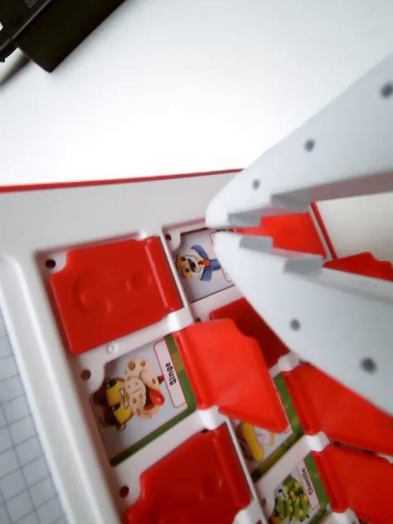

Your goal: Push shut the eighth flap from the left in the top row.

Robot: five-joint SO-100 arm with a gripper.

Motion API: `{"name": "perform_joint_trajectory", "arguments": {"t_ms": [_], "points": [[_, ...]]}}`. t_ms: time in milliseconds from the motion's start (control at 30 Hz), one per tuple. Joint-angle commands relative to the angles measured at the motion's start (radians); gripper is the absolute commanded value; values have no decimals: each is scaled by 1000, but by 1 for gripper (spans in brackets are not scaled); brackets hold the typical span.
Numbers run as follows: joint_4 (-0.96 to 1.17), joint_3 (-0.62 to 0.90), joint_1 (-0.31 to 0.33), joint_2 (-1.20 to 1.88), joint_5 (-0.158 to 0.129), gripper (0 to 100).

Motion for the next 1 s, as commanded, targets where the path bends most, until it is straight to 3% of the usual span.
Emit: {"name": "perform_joint_trajectory", "arguments": {"t_ms": [0,200,333,533,967], "points": [[67,34,-3,285,-6,0],[167,255,-15,592,-26,0],[189,477,-26,836,-66,0],[313,672,-64,1146,-92,0],[607,765,-258,1545,-103,0]]}}
